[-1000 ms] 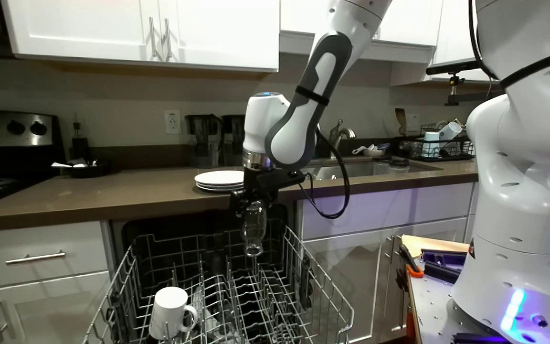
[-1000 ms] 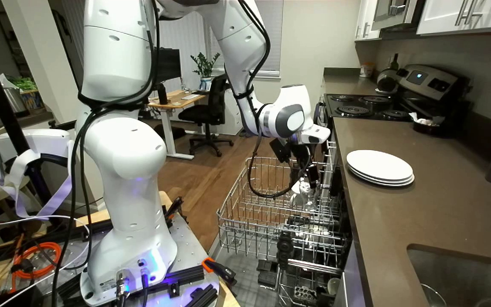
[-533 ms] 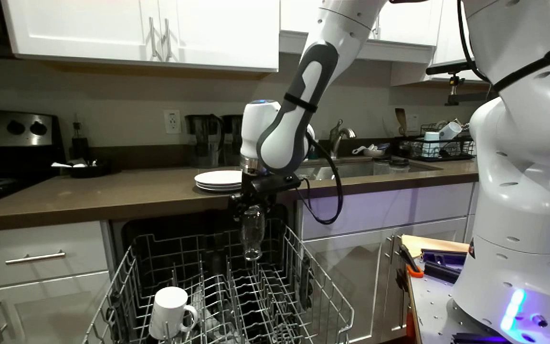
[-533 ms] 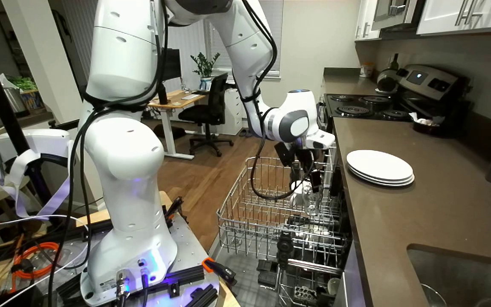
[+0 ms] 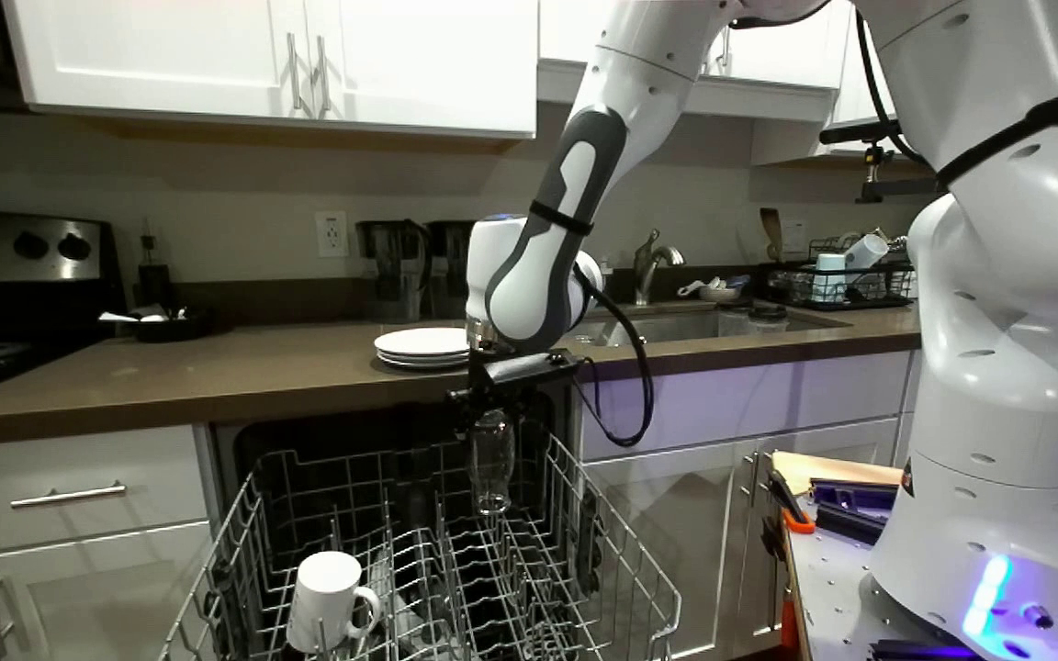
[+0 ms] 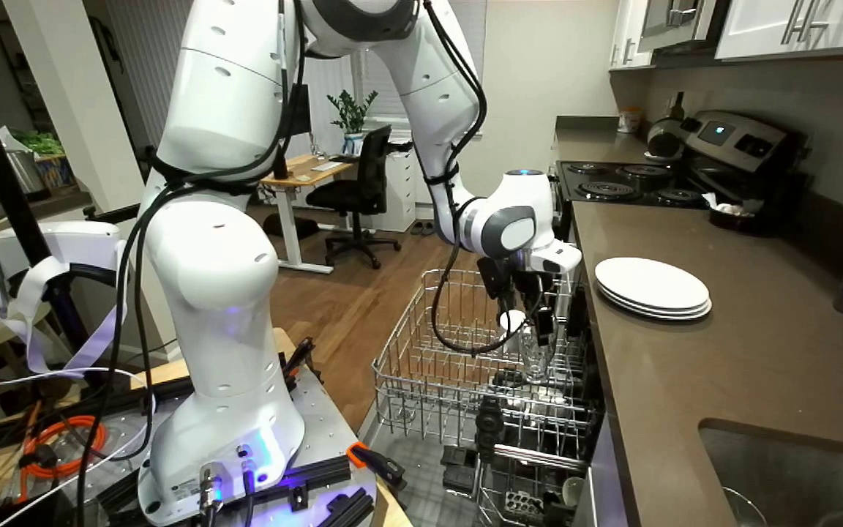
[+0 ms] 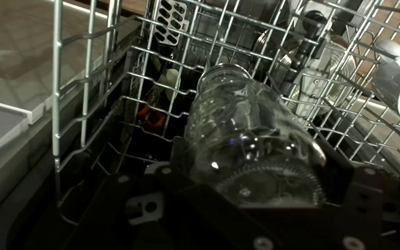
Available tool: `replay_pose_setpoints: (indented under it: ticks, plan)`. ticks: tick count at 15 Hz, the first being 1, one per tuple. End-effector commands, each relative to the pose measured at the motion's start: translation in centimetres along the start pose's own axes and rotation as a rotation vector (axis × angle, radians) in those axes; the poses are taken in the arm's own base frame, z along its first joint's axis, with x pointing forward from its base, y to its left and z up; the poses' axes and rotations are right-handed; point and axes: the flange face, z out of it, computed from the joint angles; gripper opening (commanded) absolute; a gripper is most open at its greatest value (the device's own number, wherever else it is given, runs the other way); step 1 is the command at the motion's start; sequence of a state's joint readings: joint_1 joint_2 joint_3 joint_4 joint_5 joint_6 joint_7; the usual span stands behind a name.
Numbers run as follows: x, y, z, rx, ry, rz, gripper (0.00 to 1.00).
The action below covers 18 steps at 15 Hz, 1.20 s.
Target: Pick up the glass bottle and place it on the right side of the dish washer machine
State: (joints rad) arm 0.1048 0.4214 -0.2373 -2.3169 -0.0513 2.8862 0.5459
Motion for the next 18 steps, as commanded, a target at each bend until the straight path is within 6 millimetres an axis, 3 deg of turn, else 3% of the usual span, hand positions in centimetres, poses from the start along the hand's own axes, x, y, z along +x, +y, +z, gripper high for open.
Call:
replay_pose_setpoints:
  ticks: [1, 18]
  plan:
    - [1.2, 0.0, 1.0, 0.019, -0.01, -0.004, 0.61]
    - [2.9, 0.3, 6.3, 0.052, -0.061, 0.004, 0.61]
